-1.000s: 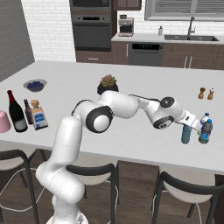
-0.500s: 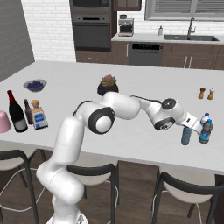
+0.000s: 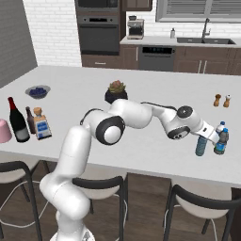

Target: Move the plastic bottles in the middle to the plastics group, and the glass bottles in the middle to the glass group.

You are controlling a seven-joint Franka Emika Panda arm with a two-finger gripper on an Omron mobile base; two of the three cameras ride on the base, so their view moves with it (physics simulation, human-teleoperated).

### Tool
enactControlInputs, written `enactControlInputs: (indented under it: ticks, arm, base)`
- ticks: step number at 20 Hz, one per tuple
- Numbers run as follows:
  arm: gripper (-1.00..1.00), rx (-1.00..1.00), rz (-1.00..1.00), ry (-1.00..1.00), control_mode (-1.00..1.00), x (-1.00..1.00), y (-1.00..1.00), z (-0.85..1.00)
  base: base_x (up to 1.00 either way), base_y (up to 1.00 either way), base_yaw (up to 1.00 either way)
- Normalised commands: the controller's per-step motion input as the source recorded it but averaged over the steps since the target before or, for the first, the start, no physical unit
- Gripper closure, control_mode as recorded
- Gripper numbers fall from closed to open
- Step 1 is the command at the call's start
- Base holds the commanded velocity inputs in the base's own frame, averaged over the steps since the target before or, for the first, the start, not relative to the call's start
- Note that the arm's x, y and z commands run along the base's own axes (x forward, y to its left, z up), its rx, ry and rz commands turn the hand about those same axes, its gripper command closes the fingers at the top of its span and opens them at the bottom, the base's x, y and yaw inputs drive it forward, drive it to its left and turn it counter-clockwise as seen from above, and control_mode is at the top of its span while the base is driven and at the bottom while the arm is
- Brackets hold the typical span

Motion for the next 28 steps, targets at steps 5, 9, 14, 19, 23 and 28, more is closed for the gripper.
enactControlInputs:
  ticks: [5,9,14,19,23,28]
  arm:
    - [-1.0,0.0,0.0,0.0,-1.0,0.0,0.0,0.0]
    - [-1.0,0.0,0.0,0.0,-1.0,0.0,0.0,0.0]
    - [-1.0,0.0,0.0,0.0,-1.0,0.0,0.0,0.0]
    - [-1.0,0.0,0.0,0.0,-1.0,-0.04,0.05,0.02]
    - [-1.0,0.0,-0.01,0.0,-1.0,-0.38,0.6,0.01]
    - [-1.0,-0.01,-0.06,-0.02,-1.0,-0.46,0.8,0.21]
  base:
    - [0.0,0.0,0.0]
    - [0.0,0.0,0.0]
    - [0.0,0.0,0.0]
    - [0.0,0.0,0.0]
    - [0.0,0.0,0.0]
    - [0.0,0.0,0.0]
